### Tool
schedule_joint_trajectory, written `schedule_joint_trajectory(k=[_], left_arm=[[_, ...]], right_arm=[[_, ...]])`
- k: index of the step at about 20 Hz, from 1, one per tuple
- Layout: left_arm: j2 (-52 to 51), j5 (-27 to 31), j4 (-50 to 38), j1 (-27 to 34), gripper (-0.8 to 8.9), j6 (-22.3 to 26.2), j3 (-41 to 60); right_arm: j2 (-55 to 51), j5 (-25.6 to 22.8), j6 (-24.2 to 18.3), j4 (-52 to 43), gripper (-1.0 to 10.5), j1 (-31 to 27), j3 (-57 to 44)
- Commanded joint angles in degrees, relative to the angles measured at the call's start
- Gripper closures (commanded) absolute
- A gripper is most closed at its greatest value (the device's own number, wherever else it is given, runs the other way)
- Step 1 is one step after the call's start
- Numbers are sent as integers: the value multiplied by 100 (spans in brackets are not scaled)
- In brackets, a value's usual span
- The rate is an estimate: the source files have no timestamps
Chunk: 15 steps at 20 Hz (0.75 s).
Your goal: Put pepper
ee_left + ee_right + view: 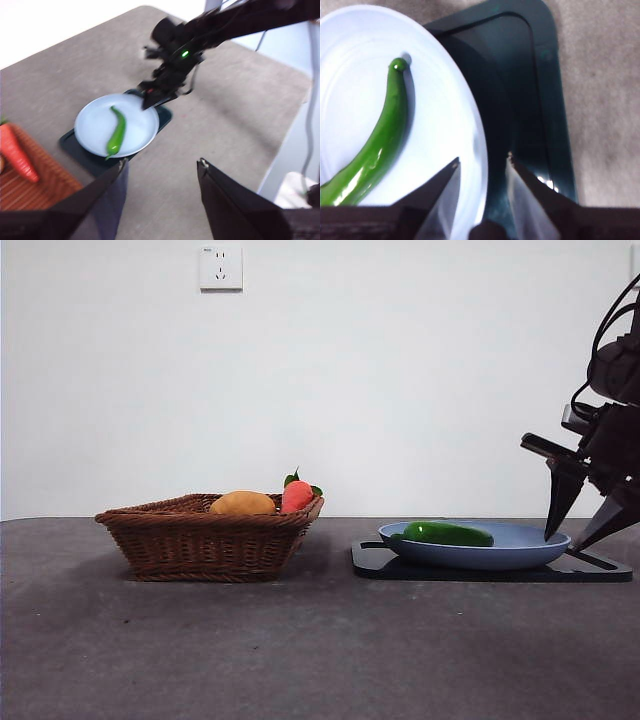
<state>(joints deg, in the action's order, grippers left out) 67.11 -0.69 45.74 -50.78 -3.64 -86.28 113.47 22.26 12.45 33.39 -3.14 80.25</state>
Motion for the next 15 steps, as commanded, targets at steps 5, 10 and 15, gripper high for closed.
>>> schedule_joint_trajectory(k=[5,10,15], left_arm=[[50,234,229,-50,568,90,-129],[52,269,251,-50,568,92,-129],[52,262,278,-50,568,92,-129]], right_arm=[[-1248,-153,-203,767,763,-61,144],[-2933,33,-660,1834,763,203,144],[-4476,31,-966,3056,765,826,144]])
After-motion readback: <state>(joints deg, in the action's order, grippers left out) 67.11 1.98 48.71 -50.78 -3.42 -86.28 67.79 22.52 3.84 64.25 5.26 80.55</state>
